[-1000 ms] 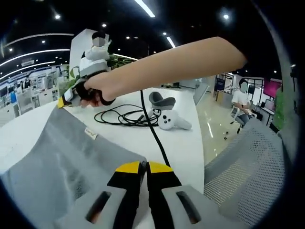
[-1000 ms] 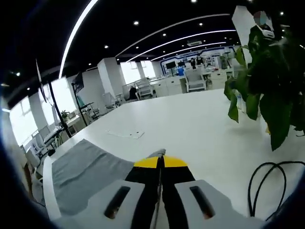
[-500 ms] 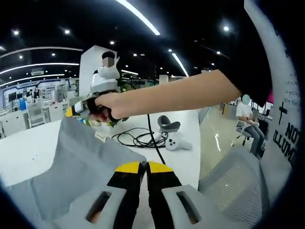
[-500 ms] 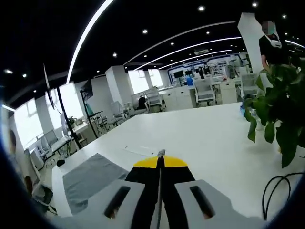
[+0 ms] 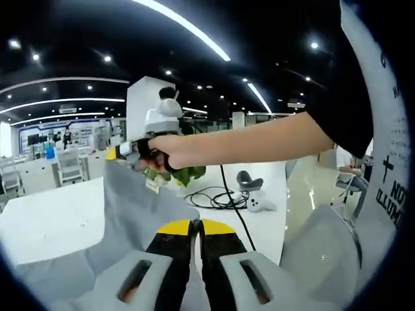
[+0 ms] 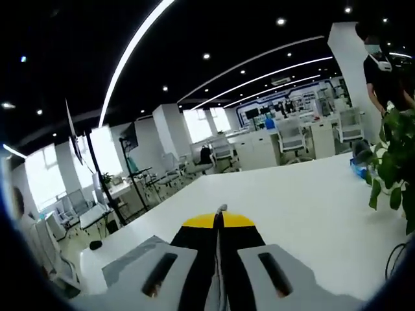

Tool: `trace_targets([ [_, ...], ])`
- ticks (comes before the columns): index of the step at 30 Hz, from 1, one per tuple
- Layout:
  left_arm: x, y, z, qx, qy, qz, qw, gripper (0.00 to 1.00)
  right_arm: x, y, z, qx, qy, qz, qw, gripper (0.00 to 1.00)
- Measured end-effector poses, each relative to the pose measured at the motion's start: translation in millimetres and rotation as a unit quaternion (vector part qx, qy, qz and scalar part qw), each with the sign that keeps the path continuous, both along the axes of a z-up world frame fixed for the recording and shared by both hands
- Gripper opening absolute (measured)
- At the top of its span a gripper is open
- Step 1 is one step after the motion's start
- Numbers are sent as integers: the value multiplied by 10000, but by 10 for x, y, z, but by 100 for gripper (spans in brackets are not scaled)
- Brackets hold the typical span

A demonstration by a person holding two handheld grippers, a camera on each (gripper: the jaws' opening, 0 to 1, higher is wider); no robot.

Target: Fold the towel on the table until its edges align and the towel forms a compact rectangular stack.

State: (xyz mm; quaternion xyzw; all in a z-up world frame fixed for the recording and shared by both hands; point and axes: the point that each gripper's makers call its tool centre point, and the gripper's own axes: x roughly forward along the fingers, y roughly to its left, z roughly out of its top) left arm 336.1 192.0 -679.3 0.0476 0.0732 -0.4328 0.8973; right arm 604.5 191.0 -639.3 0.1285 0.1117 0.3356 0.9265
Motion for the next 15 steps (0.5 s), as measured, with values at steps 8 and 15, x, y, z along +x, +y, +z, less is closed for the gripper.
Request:
trace_targets([
  [8,1,481,265,-272,-70,238,9993,4,27,374,269,310,-79,110,9994,0],
  [15,29,983,475,-483,-228,615,9967,4,16,733,432,477,-149,235,9985,0],
])
